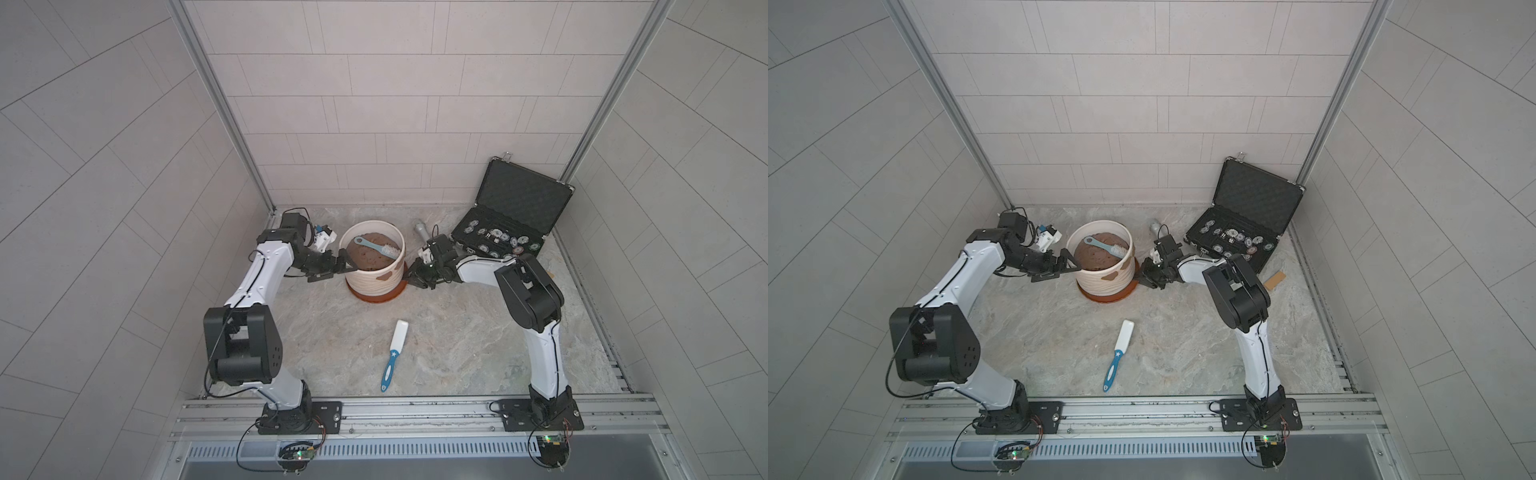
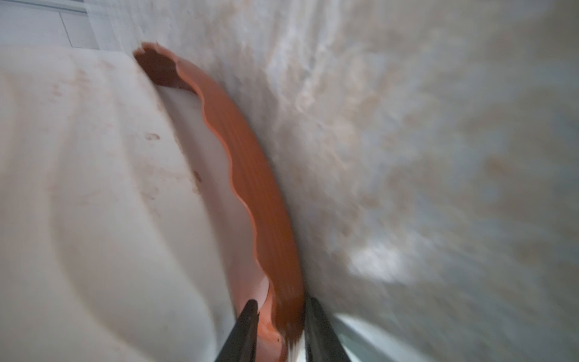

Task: Scrub the dried mud off the ceramic pot
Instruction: Move the tray to the center of the board.

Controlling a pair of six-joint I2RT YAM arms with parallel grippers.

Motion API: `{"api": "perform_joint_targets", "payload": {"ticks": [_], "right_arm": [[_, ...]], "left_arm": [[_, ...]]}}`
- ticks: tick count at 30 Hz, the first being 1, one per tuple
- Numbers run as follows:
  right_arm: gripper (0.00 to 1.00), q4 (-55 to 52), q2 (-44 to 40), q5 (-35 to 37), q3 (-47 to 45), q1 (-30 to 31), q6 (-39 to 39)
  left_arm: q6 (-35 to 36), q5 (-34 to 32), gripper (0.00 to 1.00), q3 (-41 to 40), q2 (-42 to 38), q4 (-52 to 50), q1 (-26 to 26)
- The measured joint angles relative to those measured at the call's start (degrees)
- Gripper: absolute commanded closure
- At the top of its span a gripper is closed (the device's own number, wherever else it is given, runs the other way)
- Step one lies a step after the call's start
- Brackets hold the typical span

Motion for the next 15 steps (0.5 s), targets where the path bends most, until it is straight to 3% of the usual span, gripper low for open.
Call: {"api": "perform_joint_targets", "payload": {"ticks": [8,15], "right_arm": [[0.61,-1.0,-4.2,1.2,-4.3,0.0,-1.0],[0.52,-8.4,-21.6,5.2,-14.3,0.0,-3.1]], "left_arm": [[0.6,-1.7,0.0,0.0,-5.6,-0.4,4.8],[3.1,-1.9,0.0,0.0,-10.3,-2.1,4.7]]}}
